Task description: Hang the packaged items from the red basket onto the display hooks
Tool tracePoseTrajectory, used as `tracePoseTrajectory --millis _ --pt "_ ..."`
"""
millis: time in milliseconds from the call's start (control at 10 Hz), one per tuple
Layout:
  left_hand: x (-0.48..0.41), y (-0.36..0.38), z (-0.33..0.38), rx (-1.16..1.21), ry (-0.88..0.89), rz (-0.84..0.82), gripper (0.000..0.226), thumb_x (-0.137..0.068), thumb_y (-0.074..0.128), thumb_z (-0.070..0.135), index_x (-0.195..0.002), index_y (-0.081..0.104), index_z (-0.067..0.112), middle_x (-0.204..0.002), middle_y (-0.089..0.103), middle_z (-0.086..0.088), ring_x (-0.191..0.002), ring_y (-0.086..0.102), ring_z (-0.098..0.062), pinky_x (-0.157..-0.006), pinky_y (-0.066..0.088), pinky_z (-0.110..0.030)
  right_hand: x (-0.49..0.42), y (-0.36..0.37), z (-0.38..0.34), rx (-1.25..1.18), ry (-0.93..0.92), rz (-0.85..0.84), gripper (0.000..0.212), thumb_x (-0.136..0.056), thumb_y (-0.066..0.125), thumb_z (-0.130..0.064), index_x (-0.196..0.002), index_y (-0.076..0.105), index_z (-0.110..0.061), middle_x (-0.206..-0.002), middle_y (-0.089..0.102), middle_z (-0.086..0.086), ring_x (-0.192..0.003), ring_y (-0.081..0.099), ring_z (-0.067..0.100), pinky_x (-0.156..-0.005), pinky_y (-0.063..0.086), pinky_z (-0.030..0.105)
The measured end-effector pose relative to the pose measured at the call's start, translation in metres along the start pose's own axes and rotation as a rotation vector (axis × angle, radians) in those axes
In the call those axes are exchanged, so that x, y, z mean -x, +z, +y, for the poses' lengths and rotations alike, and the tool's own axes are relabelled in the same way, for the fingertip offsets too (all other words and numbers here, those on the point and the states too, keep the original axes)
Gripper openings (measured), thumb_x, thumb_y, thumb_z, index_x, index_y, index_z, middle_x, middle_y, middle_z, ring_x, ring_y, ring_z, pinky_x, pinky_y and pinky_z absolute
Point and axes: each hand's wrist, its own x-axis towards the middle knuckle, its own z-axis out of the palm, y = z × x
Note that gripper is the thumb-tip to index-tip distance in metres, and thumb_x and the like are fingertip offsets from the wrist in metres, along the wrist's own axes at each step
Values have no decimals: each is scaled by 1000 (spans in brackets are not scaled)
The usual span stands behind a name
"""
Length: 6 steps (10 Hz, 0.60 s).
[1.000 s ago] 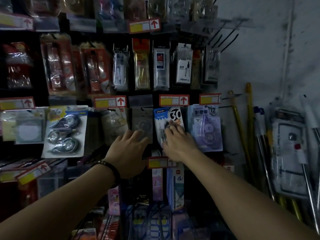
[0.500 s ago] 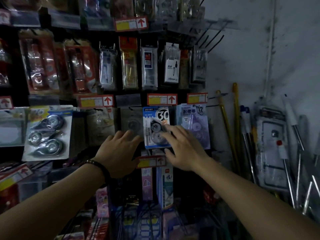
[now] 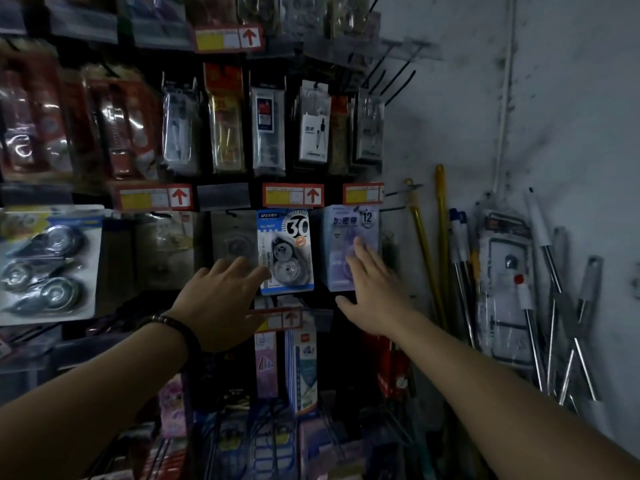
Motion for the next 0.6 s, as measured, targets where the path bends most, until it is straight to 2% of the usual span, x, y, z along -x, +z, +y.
tracePoseTrajectory --millis 200,400,500,600 --pt "0 10 -10 -19 -21 -31 79 -95 54 71 -160 21 39 -167 27 1 -147 40 -29 -117 44 -45 -27 6 4 -33 -3 -2 94 -97 56 -62 -165 14 -13 -177 -8 4 -163 -8 24 -131 16 53" --pt "16 4 -13 48 -26 -17 74 -94 55 71 -156 29 40 -157 37 3 -140 46 -27 -111 48 -45 -24 0 4 55 6 -77 102 -95 58 -62 -167 4 -14 -176 -17 6 -163 -14 26 -132 7 53" --pt "30 1 -15 52 -24 -32 68 -94 55 72 -152 37 40 -151 43 5 -136 48 -26 -109 50 -45 -14 -14 -8 73 -19 -100 94 -99 54 -59 -167 9 -12 -177 -6 10 -163 -9 27 -132 8 53" --pt "40 -12 -20 64 -11 -5 58 -94 58 70 -142 49 40 -144 48 5 -129 54 -26 -102 55 -45 -3 -37 -30 70 -62 -88 80 -102 51 -58 -165 22 -18 -174 16 12 -162 11 31 -128 21 53"
